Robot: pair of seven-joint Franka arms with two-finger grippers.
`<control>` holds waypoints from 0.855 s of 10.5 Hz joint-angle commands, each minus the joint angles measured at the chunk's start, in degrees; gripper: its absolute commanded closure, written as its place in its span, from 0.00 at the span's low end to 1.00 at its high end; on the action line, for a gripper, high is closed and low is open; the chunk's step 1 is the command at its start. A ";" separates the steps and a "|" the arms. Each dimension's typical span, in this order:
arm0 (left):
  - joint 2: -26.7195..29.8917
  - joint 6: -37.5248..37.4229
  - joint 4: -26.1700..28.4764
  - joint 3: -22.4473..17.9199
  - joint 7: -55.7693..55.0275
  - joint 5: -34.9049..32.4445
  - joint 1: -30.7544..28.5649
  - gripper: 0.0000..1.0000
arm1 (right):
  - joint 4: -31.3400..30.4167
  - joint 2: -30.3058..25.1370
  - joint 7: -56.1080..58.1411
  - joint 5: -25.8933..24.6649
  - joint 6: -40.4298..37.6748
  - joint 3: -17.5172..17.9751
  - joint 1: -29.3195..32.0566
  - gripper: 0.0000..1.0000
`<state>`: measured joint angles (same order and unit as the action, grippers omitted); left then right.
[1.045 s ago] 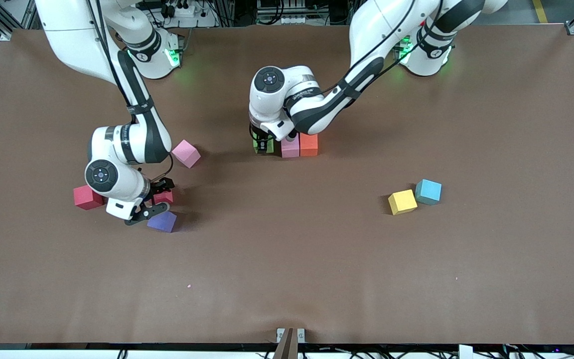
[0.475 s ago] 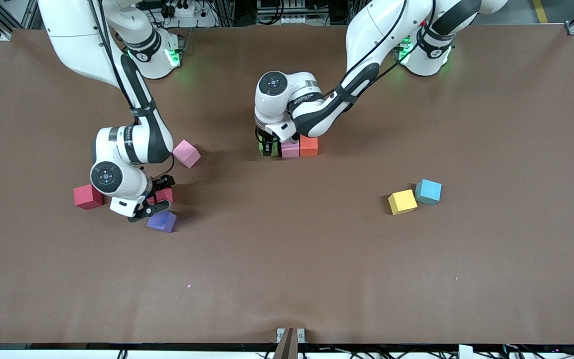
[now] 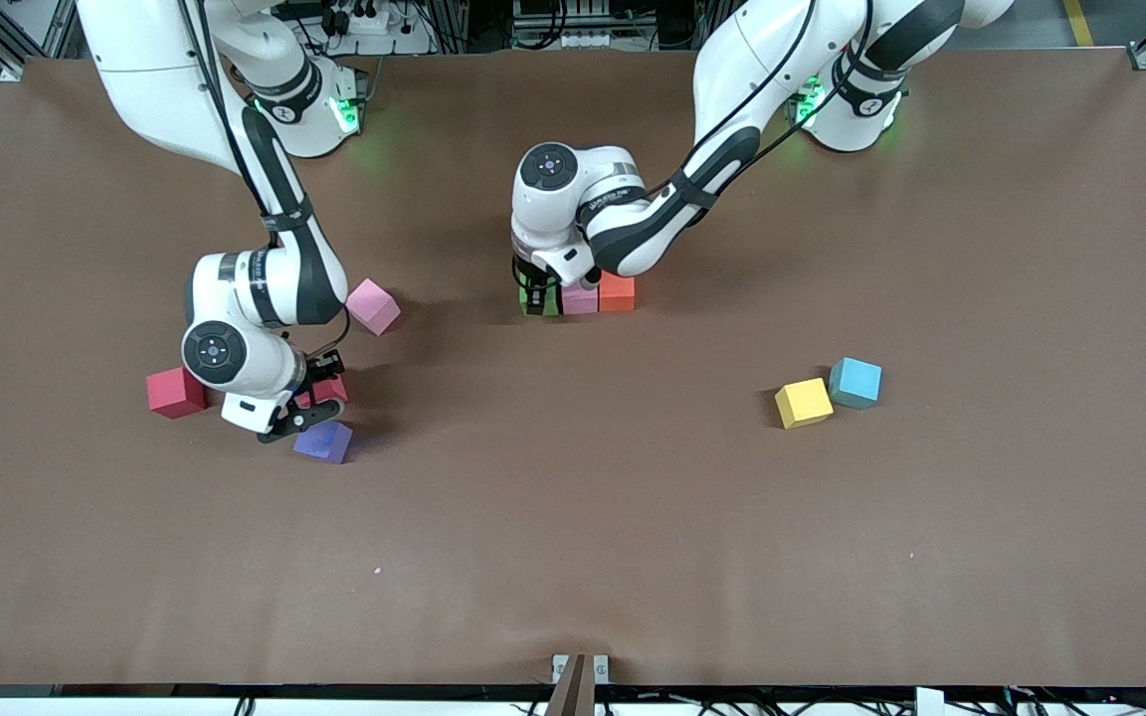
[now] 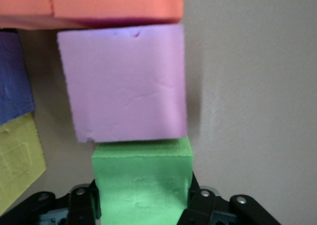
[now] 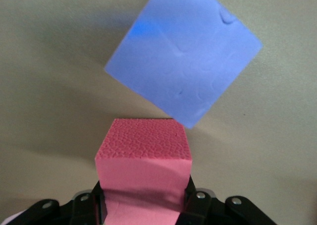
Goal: Form number 2 with 11 blocks
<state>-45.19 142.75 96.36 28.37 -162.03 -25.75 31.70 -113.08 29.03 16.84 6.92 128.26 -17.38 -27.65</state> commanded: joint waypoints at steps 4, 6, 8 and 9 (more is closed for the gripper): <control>2.21 0.51 2.78 0.02 -17.71 -5.63 -0.33 0.46 | 5.14 -0.99 -6.19 6.78 -7.40 0.33 -3.72 0.84; 2.39 0.42 2.34 0.11 -17.71 -5.62 -0.07 0.00 | 5.58 -0.99 -6.73 6.79 -7.58 0.33 -3.81 0.84; 5.36 -2.62 2.34 0.37 -17.71 -5.54 -0.06 0.00 | 5.76 -0.99 -8.48 6.88 -7.58 0.33 -4.68 0.84; 7.03 -4.65 2.25 0.89 -17.45 -5.36 -0.24 0.00 | 6.28 -0.91 -10.31 6.88 -7.58 0.33 -5.91 0.84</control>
<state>-42.94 141.30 96.48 28.58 -161.97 -25.90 31.15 -107.37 28.72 9.03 12.65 121.61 -17.06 -32.16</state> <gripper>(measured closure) 0.000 0.432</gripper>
